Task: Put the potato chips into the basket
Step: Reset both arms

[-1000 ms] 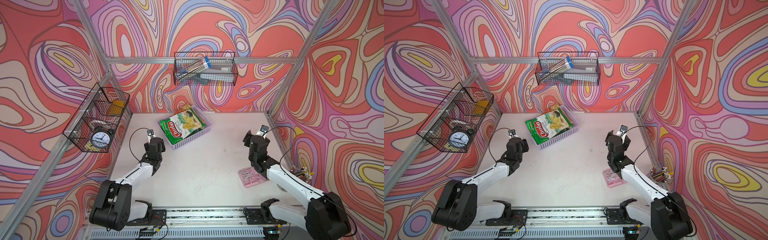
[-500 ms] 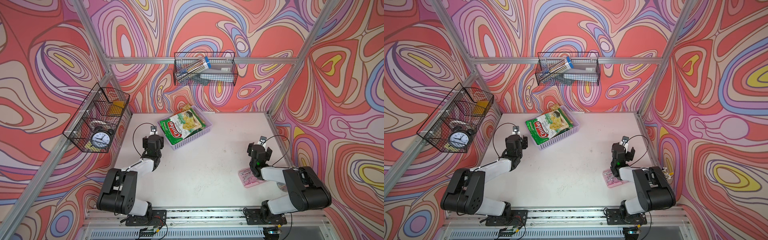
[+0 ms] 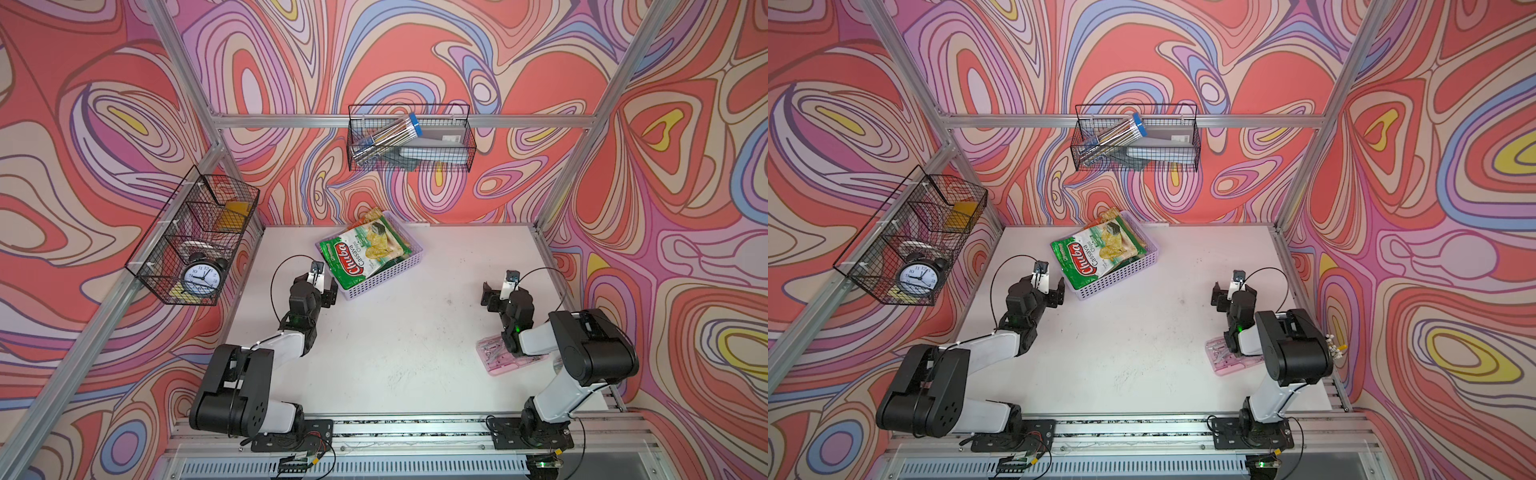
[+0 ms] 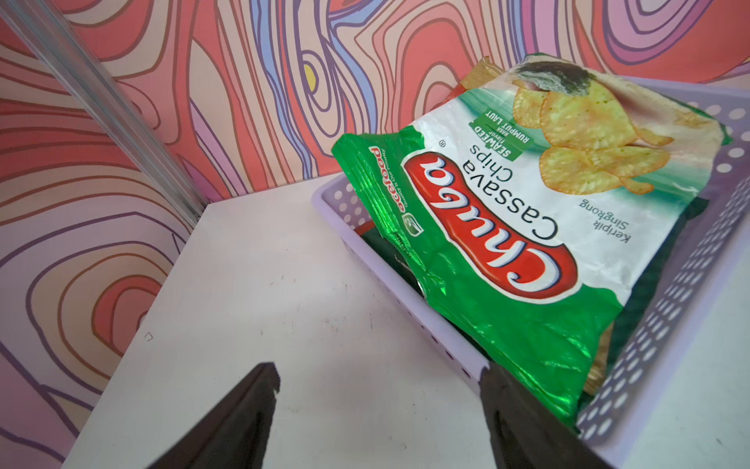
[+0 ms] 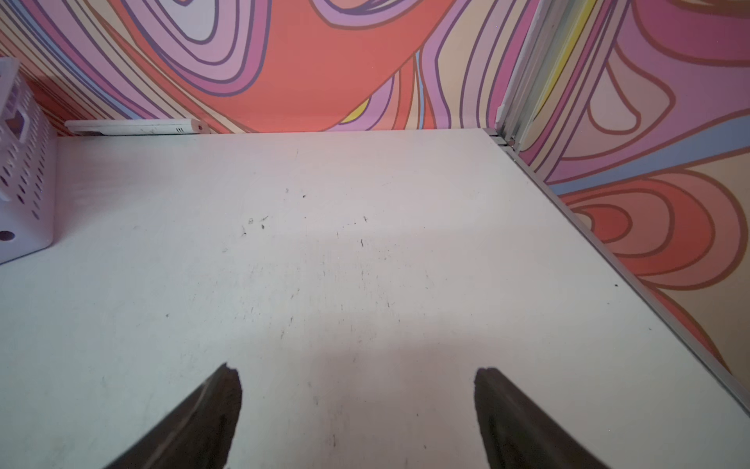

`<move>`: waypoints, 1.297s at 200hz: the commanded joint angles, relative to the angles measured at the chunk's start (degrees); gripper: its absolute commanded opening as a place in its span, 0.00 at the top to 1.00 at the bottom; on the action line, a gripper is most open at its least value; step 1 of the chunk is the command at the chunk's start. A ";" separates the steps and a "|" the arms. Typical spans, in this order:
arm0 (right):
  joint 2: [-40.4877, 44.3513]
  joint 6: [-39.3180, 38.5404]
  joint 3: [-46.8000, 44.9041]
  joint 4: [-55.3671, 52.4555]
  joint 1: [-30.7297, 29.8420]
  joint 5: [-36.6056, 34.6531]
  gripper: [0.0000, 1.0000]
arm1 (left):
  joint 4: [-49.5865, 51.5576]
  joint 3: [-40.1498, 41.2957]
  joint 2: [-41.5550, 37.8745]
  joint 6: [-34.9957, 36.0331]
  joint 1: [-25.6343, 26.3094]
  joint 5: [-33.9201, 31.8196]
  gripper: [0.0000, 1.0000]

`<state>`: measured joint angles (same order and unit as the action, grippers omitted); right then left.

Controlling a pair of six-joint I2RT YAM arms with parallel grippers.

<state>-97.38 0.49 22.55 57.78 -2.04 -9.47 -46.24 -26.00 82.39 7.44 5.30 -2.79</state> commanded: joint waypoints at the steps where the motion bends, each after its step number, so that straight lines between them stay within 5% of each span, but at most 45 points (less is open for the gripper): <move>1: 0.22 2.62 3.31 -1.82 0.38 -3.14 0.08 | -12.14 1.80 3.00 -3.49 -3.40 2.41 0.12; 24: 0.13 2.50 3.40 -1.60 0.46 -3.30 0.07 | -14.10 3.94 1.23 -3.53 -4.27 0.89 0.11; 62: -0.04 2.37 3.38 -1.03 0.42 -3.59 0.07 | 10.06 2.15 -12.36 -8.18 -4.33 2.26 0.09; 97: 0.00 2.29 3.40 -1.17 0.46 -3.62 0.02 | 1.64 8.95 -10.30 -9.48 -4.25 -4.14 0.09; 163: 0.00 2.24 3.41 -1.09 0.37 -3.70 0.02 | -11.88 7.53 6.33 -10.23 -4.51 -6.01 0.06; 178: 0.00 2.23 3.43 -1.09 0.37 -3.69 0.02 | -4.16 5.30 4.49 -11.19 -4.51 -6.38 0.04; 259: 0.00 2.28 3.40 -1.20 0.37 -3.65 0.02 | -6.02 5.60 5.35 -11.15 -4.39 -7.11 0.01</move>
<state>-97.38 2.50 25.45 56.75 -1.89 -12.62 -51.55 -19.94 87.72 -3.07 1.08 -9.23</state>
